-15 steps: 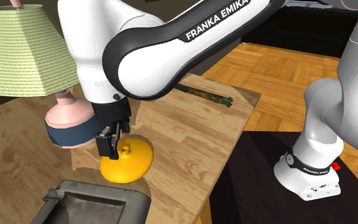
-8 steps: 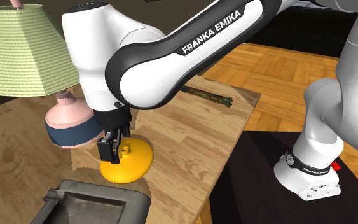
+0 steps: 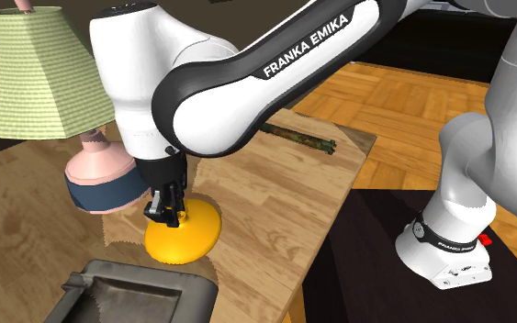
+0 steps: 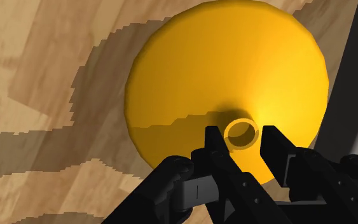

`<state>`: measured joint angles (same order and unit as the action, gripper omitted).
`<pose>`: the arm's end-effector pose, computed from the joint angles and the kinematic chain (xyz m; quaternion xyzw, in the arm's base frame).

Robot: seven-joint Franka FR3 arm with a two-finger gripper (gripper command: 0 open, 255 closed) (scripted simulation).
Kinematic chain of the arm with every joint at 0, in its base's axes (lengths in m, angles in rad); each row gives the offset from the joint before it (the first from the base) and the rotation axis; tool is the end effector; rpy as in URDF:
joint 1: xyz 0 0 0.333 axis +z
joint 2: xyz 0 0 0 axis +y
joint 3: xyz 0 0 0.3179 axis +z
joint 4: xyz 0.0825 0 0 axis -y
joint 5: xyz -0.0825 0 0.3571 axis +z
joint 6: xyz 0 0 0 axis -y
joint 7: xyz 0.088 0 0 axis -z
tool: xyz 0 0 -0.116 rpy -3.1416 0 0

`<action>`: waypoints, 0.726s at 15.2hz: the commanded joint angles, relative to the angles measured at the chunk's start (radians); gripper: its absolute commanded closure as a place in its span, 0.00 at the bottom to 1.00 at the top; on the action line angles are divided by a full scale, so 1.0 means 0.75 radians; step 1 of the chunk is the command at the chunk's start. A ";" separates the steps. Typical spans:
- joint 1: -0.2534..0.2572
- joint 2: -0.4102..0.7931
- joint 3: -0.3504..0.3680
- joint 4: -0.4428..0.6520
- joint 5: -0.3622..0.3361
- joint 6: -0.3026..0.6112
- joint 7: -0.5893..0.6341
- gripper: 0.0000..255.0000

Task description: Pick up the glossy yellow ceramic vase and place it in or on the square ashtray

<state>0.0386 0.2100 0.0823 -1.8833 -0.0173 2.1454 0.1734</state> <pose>0.5875 0.0681 0.4091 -0.9994 0.0229 -0.0260 0.0050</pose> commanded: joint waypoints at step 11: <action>0.000 -0.035 0.001 0.062 0.004 -0.098 -0.003 1.00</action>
<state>0.0386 0.1871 0.0834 -1.8466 -0.0146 2.0847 0.1721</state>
